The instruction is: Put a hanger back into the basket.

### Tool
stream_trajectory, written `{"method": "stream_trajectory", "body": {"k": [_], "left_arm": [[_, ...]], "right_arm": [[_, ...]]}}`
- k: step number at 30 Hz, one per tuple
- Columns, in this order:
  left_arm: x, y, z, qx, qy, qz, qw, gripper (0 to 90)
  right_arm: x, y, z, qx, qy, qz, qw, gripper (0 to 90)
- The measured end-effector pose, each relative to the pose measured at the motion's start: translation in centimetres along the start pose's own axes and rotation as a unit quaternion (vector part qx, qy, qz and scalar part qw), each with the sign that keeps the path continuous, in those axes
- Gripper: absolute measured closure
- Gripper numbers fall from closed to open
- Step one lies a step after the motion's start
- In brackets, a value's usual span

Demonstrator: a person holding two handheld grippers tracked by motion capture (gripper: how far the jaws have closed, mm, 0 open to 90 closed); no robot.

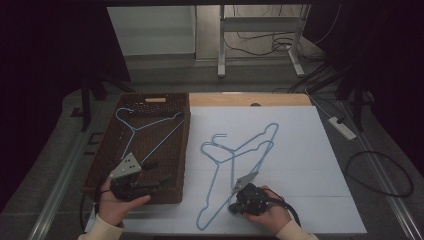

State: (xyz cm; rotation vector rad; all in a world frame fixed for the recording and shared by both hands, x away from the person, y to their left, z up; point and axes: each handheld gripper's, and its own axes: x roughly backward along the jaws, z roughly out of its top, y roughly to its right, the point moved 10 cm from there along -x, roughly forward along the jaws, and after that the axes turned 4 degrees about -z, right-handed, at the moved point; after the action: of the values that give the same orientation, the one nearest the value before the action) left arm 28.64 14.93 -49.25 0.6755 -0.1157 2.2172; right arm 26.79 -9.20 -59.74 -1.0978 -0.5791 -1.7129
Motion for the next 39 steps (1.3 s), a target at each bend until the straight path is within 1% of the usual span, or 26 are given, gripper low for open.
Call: {"method": "stream_trajectory", "body": {"k": [1,5,12,14,16,18,20,22,24,26,27,28,30,31,32,33,34,35,36,37,38,39], "left_arm": [[0.0,0.0,0.0,0.000,0.000,0.000,1.0000,35.0],[0.1,0.0,0.0,0.000,0.001,0.000,1.0000,35.0],[0.1,0.0,0.0,-0.001,0.000,0.000,1.0000,35.0],[0.1,-0.1,0.0,-0.001,0.000,0.000,1.0000,35.0],[0.0,-0.1,0.0,0.000,-0.001,0.000,1.0000,35.0],[0.0,-0.1,0.0,0.000,-0.001,0.000,1.0000,35.0],[0.1,-0.1,0.0,0.000,0.001,0.000,1.0000,35.0],[0.1,-0.1,0.1,0.001,0.002,-0.001,1.0000,35.0],[0.1,-0.1,0.0,0.003,0.002,-0.002,1.0000,35.0],[0.0,-0.1,0.0,0.003,0.003,-0.002,1.0000,35.0],[0.0,-0.1,0.0,0.003,0.003,-0.002,1.0000,35.0],[0.0,-0.1,0.0,0.003,0.003,-0.002,1.0000,34.9],[0.0,-0.1,0.0,0.003,0.003,-0.001,1.0000,34.9],[0.0,-0.1,0.0,0.003,0.004,-0.001,1.0000,34.9],[0.0,-0.2,0.0,0.004,0.004,-0.001,1.0000,34.9],[0.0,-0.2,0.0,0.004,0.005,-0.001,1.0000,34.9],[0.0,-0.2,0.0,0.005,0.005,-0.001,1.0000,34.8],[0.0,-0.2,0.0,0.005,0.005,-0.001,1.0000,34.8],[0.1,-0.2,0.1,0.005,0.006,-0.001,1.0000,34.8],[0.1,-0.2,0.1,0.005,0.006,-0.001,1.0000,34.8],[0.1,-0.2,0.1,0.004,0.005,-0.001,1.0000,34.8],[0.1,-0.3,0.1,0.004,0.006,-0.001,1.0000,34.8]], "right_arm": [[0.0,-0.4,-0.1,-0.001,-0.002,0.006,1.0000,90.0],[0.1,-1.6,-0.5,0.003,-0.004,0.014,0.9999,90.0],[0.0,-3.8,-1.0,0.024,-0.010,0.028,0.9993,90.0],[0.0,-4.0,-1.0,0.027,-0.010,0.028,0.9992,90.0],[0.0,-4.0,-1.0,0.024,-0.009,0.031,0.9992,90.0],[0.0,-3.8,-1.0,0.024,-0.008,0.030,0.9992,90.0],[0.3,-3.4,-0.7,0.023,0.000,0.025,0.9994,90.0],[1.2,-2.0,0.3,0.013,0.024,0.002,0.9996,86.3],[2.2,0.1,1.5,-0.002,0.051,-0.022,0.9985,82.6],[2.8,2.2,2.6,-0.011,0.061,-0.046,0.9970,76.3],[3.1,3.7,3.5,-0.016,0.068,-0.063,0.9955,68.7],[3.2,4.9,4.3,-0.025,0.073,-0.077,0.9940,64.8],[3.1,7.1,5.9,-0.039,0.077,-0.094,0.9919,58.9],[2.9,8.0,6.4,-0.039,0.076,-0.101,0.9912,57.0],[2.5,9.3,7.2,-0.040,0.070,-0.115,0.9901,53.5],[2.1,10.2,7.8,-0.040,0.067,-0.120,0.9897,52.8],[1.5,11.0,8.5,-0.037,0.063,-0.119,0.9902,52.8],[1.1,11.5,8.8,-0.035,0.057,-0.121,0.9904,52.6],[0.3,12.4,9.4,-0.030,0.045,-0.130,0.9900,52.4],[0.3,12.4,9.4,-0.030,0.045,-0.130,0.9900,52.4],[-0.2,12.7,9.6,-0.029,0.040,-0.127,0.9906,52.5],[-0.9,13.2,10.0,-0.024,0.030,-0.126,0.9913,53.2]]}}
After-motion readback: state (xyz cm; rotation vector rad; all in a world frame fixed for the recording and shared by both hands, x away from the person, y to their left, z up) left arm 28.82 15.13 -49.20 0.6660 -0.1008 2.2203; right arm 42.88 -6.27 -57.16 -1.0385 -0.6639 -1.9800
